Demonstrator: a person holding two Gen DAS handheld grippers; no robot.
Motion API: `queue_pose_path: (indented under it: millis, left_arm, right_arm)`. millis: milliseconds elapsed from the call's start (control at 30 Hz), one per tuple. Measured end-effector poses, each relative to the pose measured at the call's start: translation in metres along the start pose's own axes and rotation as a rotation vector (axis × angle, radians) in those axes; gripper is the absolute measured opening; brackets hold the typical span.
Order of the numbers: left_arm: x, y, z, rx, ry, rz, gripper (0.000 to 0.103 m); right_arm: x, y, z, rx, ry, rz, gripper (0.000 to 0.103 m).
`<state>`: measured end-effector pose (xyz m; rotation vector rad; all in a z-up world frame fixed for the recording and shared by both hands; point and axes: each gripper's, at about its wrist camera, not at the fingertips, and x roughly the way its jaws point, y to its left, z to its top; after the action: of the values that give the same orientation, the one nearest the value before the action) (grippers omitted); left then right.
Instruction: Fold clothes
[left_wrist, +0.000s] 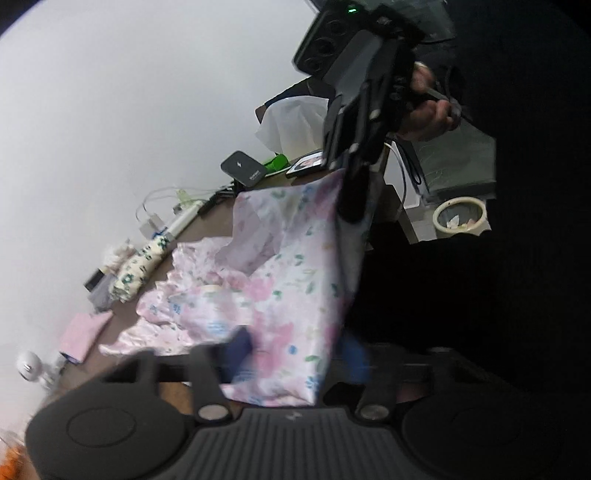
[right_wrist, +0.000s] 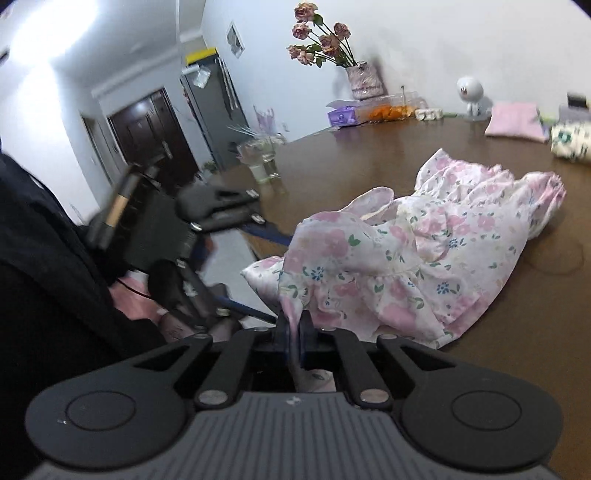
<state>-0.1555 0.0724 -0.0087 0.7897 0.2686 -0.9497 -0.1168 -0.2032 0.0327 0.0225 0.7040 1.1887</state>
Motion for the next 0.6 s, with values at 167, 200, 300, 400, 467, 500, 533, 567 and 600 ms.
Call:
queue_pose_path:
  millis: [167, 200, 300, 400, 467, 500, 533, 567, 600]
  left_arm:
    - [0.005, 0.021, 0.001, -0.091, 0.029, -0.107, 0.014]
    - [0.004, 0.025, 0.002, -0.113, 0.031, -0.119, 0.012]
    - [0.004, 0.038, 0.006, -0.178, 0.034, -0.153, 0.009]
    - [-0.002, 0.04, 0.008, -0.22, 0.032, -0.175, 0.008]
    - [-0.006, 0.037, 0.011, -0.212, 0.034, -0.185, 0.007]
    - [-0.008, 0.035, 0.012, -0.2, 0.03, -0.197, 0.007]
    - [-0.011, 0.033, 0.014, -0.192, 0.023, -0.22, 0.006]
    - [-0.013, 0.032, 0.015, -0.186, 0.016, -0.242, 0.006]
    - [-0.017, 0.033, 0.016, -0.193, 0.005, -0.264, 0.006]
  right_arm:
    - [0.005, 0.031, -0.001, -0.189, 0.024, -0.203, 0.054]
    - [0.003, 0.043, -0.007, -0.271, -0.003, -0.259, 0.084]
    - [0.01, 0.07, -0.034, -0.551, 0.014, -0.381, 0.09]
    - [0.03, 0.077, -0.057, -0.757, 0.055, -0.476, 0.086]
    - [0.043, 0.071, -0.062, -0.835, 0.033, -0.531, 0.081]
    - [0.046, 0.066, -0.06, -0.84, 0.01, -0.536, 0.075]
    - [0.049, 0.061, -0.056, -0.835, -0.007, -0.527, 0.065]
    - [0.048, 0.056, -0.05, -0.812, -0.015, -0.49, 0.056]
    - [0.048, 0.05, -0.043, -0.783, -0.014, -0.441, 0.031]
